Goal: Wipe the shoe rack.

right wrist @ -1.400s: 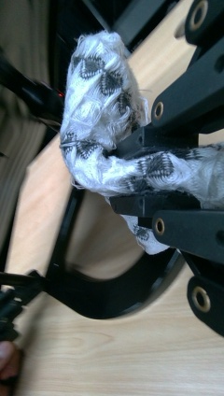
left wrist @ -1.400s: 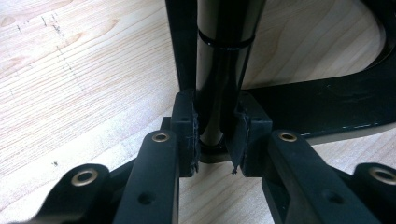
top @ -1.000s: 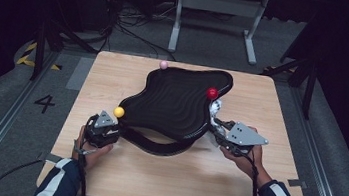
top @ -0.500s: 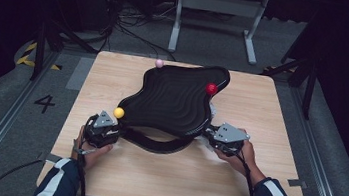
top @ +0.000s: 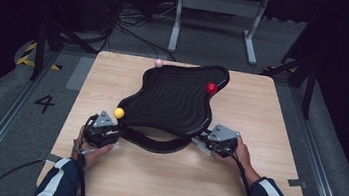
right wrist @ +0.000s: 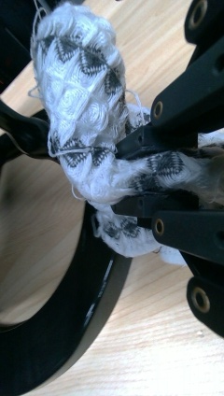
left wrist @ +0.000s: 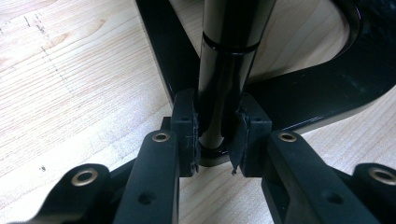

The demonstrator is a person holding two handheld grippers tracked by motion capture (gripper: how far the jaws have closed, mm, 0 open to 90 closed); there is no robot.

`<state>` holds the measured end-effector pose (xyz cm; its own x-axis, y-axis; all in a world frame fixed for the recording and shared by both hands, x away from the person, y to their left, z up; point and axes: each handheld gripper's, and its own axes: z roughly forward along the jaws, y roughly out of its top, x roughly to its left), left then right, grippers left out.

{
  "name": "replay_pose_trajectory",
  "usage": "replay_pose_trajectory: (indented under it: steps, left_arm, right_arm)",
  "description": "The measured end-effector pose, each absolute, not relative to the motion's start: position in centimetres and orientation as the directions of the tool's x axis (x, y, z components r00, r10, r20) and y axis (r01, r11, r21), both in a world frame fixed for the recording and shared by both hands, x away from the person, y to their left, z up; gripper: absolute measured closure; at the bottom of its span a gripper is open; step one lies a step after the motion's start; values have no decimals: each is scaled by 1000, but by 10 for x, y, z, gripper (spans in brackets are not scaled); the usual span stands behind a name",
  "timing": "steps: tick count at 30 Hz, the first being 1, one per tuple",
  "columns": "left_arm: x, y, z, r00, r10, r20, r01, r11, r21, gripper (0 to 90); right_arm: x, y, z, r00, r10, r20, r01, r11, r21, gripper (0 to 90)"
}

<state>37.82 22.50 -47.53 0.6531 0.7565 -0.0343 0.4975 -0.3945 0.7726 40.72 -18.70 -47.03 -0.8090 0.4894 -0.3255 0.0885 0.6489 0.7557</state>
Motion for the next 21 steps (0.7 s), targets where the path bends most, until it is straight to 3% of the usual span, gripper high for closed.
replay_pose_trajectory:
  steps: [14,21]
  left_arm:
    - [379,226,-475,660,751,-33,493,-400,773,731]
    - [380,226,-475,663,748,-39,494,-397,773,732]
  right_arm:
    - [403,-186,-458,-801,486,-350,37,624,780,758]
    - [399,-189,-437,-779,509,-366,-14,569,822,758]
